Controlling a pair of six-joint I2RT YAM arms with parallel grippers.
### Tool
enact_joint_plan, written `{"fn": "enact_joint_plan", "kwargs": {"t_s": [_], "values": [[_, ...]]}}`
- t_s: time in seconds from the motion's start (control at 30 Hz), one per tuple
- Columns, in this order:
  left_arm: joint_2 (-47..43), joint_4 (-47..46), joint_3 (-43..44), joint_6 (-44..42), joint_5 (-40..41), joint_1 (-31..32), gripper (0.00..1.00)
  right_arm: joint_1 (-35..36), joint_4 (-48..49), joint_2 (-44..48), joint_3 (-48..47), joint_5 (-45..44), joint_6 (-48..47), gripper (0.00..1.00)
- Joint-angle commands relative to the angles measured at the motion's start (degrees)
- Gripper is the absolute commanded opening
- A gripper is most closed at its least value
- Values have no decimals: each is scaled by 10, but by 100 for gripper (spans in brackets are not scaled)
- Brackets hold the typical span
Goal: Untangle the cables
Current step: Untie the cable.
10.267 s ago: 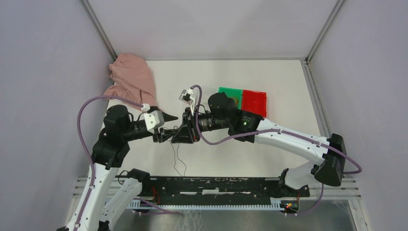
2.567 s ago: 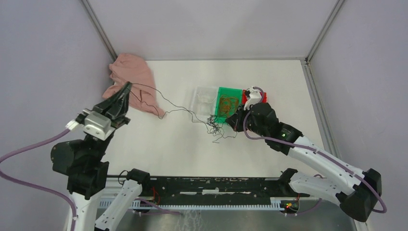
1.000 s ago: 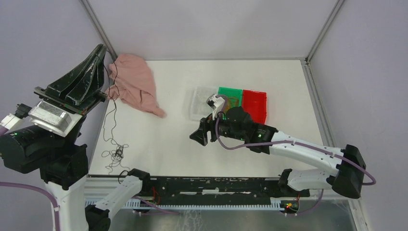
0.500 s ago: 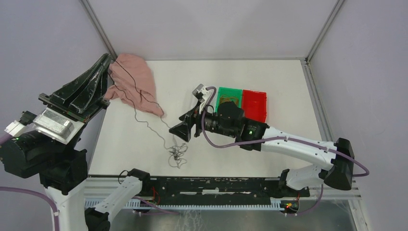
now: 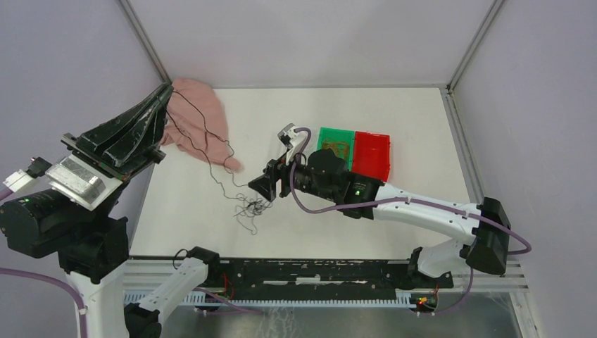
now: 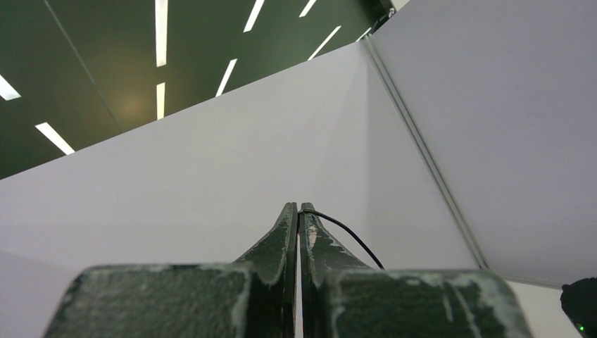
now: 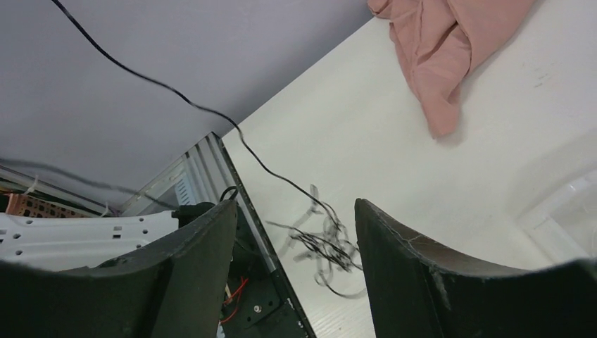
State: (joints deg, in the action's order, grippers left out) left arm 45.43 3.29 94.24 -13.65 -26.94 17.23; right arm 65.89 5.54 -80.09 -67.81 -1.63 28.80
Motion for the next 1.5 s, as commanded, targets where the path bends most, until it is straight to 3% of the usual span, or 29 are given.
{"fn": "enact_joint_plan", "kwargs": {"t_s": [0.0,0.4,0.73,1.07,1.47], "values": [[22,-20,37,65,-17,1,3,3,17,-27,-3,-26,-9,68],[27,-19,34,68,-15,-1,3,52,77,-74,-31,19,12,74],[24,-16,26,52,-15,-1,3,77,89,-23,9,4,21,75],[38,-23,56,73,-30,-3,3,77,73,-26,-1,-26,-3,66],[38,-26,61,71,-35,-5,3,78,75,-19,-3,47,3,77]]}}
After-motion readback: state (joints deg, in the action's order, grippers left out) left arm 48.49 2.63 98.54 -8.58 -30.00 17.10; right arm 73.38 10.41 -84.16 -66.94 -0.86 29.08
